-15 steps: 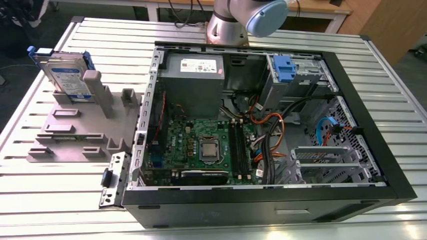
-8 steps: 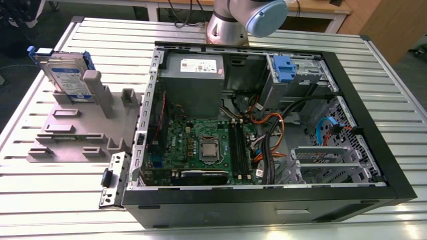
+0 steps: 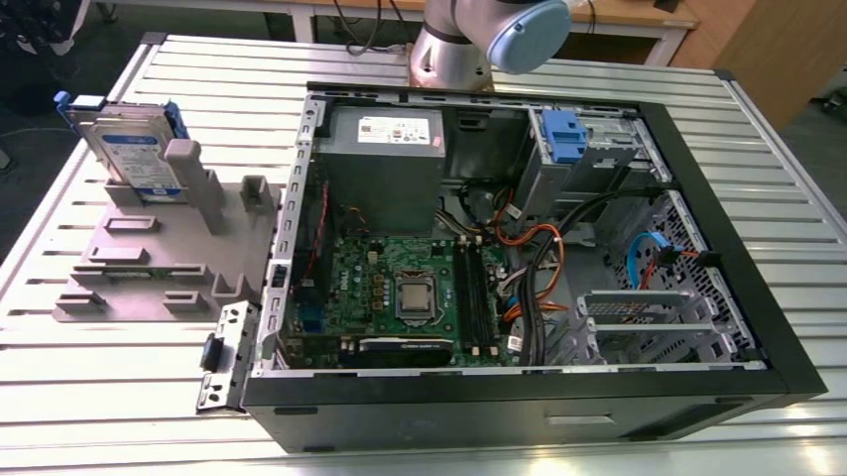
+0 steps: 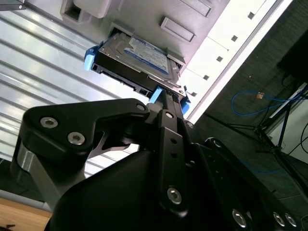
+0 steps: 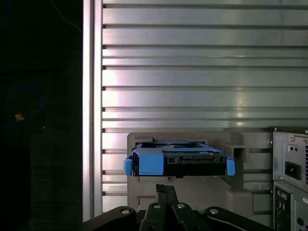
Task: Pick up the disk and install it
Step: 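Pick up the disk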
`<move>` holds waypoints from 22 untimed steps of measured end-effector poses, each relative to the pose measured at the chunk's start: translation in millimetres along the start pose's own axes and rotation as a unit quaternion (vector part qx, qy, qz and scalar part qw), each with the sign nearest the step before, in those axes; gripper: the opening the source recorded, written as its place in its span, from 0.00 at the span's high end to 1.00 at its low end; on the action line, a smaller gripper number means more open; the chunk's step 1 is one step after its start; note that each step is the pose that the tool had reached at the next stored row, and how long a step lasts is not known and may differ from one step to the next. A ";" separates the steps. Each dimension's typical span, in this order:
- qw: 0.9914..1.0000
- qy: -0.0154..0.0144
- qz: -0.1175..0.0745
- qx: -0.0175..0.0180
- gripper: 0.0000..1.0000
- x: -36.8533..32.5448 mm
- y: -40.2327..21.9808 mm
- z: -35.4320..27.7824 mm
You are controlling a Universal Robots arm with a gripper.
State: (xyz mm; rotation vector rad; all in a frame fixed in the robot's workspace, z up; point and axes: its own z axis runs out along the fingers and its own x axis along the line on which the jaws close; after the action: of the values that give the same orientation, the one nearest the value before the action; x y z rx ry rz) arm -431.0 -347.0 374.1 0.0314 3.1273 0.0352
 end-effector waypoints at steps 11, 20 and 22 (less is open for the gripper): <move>1.000 0.000 -0.001 0.000 0.89 0.0 0.0 0.0; 0.999 0.001 -0.041 -0.001 0.89 0.0 0.0 0.1; 0.998 0.001 -0.058 -0.001 0.89 0.0 0.0 0.2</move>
State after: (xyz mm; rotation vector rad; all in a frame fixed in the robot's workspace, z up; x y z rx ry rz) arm -431.0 -347.0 373.9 -0.1504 3.1252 0.0365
